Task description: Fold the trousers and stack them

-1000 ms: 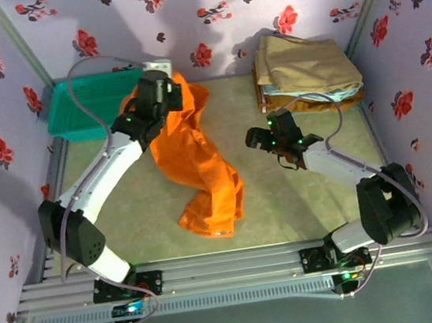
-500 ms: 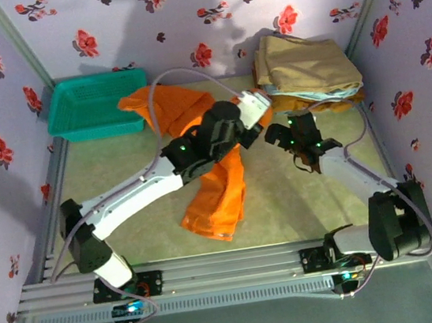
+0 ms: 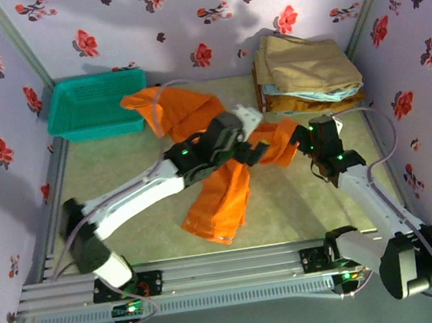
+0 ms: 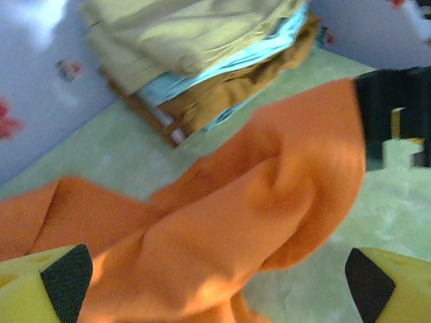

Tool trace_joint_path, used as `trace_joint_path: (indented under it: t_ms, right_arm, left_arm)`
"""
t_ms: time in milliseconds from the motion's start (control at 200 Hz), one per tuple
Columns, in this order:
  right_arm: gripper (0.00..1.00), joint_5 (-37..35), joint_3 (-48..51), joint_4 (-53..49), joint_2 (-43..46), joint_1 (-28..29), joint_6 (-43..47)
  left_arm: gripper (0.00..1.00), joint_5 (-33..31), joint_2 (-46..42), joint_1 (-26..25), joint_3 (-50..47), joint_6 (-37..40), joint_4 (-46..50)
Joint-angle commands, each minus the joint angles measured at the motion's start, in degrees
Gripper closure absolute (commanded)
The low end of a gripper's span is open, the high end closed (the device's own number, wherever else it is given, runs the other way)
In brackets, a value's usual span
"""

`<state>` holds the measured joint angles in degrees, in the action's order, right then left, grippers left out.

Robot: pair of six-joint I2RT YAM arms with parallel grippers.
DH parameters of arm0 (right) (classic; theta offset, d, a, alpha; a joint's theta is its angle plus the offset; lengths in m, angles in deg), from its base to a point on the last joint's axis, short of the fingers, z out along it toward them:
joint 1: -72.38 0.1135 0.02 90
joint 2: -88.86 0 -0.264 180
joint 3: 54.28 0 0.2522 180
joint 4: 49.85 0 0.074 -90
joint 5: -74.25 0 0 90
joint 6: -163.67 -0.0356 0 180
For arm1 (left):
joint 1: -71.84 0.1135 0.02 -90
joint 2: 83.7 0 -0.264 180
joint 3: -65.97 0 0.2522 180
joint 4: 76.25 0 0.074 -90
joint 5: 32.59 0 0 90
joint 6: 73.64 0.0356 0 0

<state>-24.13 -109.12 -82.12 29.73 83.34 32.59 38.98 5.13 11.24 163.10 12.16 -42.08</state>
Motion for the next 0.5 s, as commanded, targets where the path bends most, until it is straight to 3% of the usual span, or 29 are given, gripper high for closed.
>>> trace_joint_path:
  t_ms: [0,115,220,345,495]
  right_arm:
    - [0.01,3.2,1.4,-0.6,1.1,0.0,0.5]
    - [0.01,3.9,0.3,-1.4,0.6,2.3,1.1]
    - [0.01,0.6,-2.8,-3.7,-0.4,6.7,2.6]
    - [0.01,-3.2,-5.1,-6.1,-1.0,9.0,3.6]
    - [0.01,-8.6,-7.5,-11.4,-0.5,8.6,4.3]
  left_arm:
    - [0.0,-7.1,-15.1,2.8,-12.3,-15.9,3.0]
    - [0.0,-8.1,-27.2,7.5,-27.5,-32.5,8.2]
    - [0.01,-6.6,-33.8,8.7,-38.9,-41.2,10.8]
    - [0.04,-0.8,-33.3,8.3,-44.6,-43.9,11.0]
    - [0.02,1.7,-25.7,5.3,-45.7,-43.1,8.0]
